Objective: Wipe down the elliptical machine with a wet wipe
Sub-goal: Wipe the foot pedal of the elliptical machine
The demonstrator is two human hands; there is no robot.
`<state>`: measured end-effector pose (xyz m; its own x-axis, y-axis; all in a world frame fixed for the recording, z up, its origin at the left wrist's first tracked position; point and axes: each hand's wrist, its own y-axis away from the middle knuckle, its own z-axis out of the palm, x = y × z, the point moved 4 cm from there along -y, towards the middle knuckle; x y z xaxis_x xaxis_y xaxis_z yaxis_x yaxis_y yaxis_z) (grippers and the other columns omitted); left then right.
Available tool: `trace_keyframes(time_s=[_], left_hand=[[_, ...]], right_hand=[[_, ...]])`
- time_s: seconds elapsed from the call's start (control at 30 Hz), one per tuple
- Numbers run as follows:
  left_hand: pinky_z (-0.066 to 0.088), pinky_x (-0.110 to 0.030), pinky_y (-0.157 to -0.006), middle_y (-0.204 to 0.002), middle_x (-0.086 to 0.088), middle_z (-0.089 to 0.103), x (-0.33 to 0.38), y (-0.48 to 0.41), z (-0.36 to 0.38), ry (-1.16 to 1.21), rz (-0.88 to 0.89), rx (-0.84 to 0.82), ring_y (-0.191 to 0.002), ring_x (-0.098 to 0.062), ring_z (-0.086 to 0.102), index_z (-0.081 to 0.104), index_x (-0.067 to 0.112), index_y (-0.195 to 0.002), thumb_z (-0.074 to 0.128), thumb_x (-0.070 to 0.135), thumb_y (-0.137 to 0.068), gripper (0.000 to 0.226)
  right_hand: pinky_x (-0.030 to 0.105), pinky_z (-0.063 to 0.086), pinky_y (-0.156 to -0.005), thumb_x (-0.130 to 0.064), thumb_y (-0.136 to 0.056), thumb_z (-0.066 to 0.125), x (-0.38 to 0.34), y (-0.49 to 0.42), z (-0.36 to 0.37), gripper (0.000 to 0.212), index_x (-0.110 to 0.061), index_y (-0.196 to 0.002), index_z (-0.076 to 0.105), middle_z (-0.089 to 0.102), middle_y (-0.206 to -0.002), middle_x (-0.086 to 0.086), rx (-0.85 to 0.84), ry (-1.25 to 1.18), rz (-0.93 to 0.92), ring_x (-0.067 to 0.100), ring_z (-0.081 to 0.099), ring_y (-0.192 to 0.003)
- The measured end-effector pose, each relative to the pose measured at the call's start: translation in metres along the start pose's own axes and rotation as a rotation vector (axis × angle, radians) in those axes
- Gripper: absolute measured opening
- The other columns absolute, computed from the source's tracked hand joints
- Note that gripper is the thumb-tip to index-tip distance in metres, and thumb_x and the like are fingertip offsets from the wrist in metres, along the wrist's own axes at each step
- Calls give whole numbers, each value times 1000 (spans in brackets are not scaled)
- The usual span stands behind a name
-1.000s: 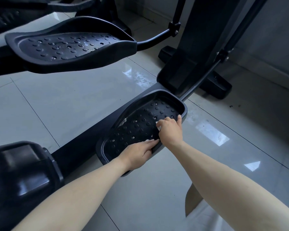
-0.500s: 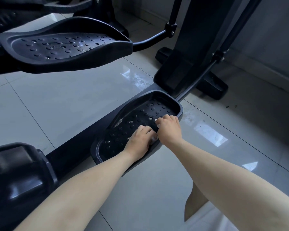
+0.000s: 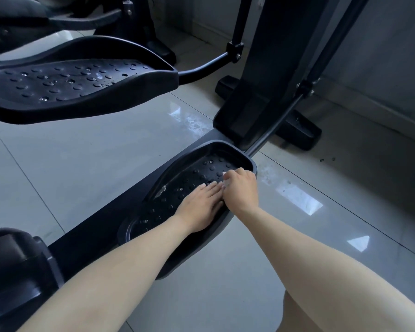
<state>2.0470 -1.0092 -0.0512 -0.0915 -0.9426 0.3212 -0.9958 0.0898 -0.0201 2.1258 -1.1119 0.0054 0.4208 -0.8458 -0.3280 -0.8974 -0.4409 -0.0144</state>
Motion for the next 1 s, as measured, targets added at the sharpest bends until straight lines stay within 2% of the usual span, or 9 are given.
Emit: trace_keyframes(time_s=[0.2, 0.3, 0.37, 0.43, 0.5, 0.57, 0.77, 0.87, 1.0], left_hand=[[2, -37, -127, -171, 0, 7, -27, -19, -10, -148, -383, 58, -158, -15, 3, 11, 16, -163, 18, 32, -111, 55], [5, -40, -127, -172, -4, -3, -40, -19, -13, -192, -467, 74, -158, -17, -3, 6, 14, -163, 20, 28, -110, 56], [8, -39, -127, -171, -4, -7, -36, -23, -9, -149, -475, 111, -158, -18, -2, 5, 12, -163, 29, 19, -108, 60], [15, -35, -125, -170, -1, 9, -23, -30, -6, -77, -370, 171, -157, -18, 11, 17, 19, -160, 34, 7, -101, 63], [23, -29, -118, -161, -1, 32, -9, -35, -1, -24, -141, 130, -149, -18, 31, 33, 20, -155, 29, 11, -98, 58], [19, -27, -121, -164, 2, 33, -5, -33, 0, 89, -78, 66, -149, -16, 30, 34, 21, -158, 33, 13, -102, 57], [17, -38, -124, -166, 4, 29, -35, -21, -13, -125, -295, 139, -154, -14, 21, 29, 17, -160, 16, 34, -100, 64], [14, -39, -127, -171, 2, 13, -51, -15, -12, -199, -394, 102, -157, -14, 7, 14, 14, -163, 19, 31, -106, 60], [13, -38, -127, -171, -1, 7, -32, -30, -7, -69, -407, 109, -158, -16, 4, 7, 12, -163, 25, 26, -109, 59]], right_hand=[[26, 22, -112, -1, -89, 45, 2, -3, 0, 47, -17, -127, 67, 59, -127, 2, -4, -59, 44, 28, 41, -126], [36, 13, -124, 2, -88, 44, 4, -8, -1, 53, -16, -134, 63, 55, -133, 4, 2, -83, 88, 26, 36, -134], [38, 2, -127, 2, -87, 46, 6, -8, 2, 54, -15, -136, 60, 52, -133, 5, 18, -79, 101, 26, 35, -136], [36, -7, -125, 0, -87, 46, 6, -8, 6, 54, -15, -138, 57, 51, -133, 6, 38, -77, 103, 27, 34, -137], [37, -8, -124, -6, -93, 45, 6, -9, 9, 49, -16, -139, 56, 51, -133, 6, 55, -76, 101, 27, 36, -137], [39, -6, -125, -14, -98, 43, 5, -10, 10, 41, -19, -136, 59, 54, -129, 3, 47, -45, 88, 26, 41, -133], [42, -3, -126, -7, -90, 51, 1, -9, 7, 43, -26, -125, 68, 61, -117, -1, 18, 18, 69, 25, 48, -123], [40, -3, -126, -8, -89, 53, 3, -10, 11, 40, -24, -121, 69, 62, -113, -1, 80, -38, 80, 25, 48, -122], [42, 8, -126, -4, -83, 59, 8, -12, 15, 24, -11, -104, 66, 60, -104, 6, 159, -167, 108, 31, 50, -114]])
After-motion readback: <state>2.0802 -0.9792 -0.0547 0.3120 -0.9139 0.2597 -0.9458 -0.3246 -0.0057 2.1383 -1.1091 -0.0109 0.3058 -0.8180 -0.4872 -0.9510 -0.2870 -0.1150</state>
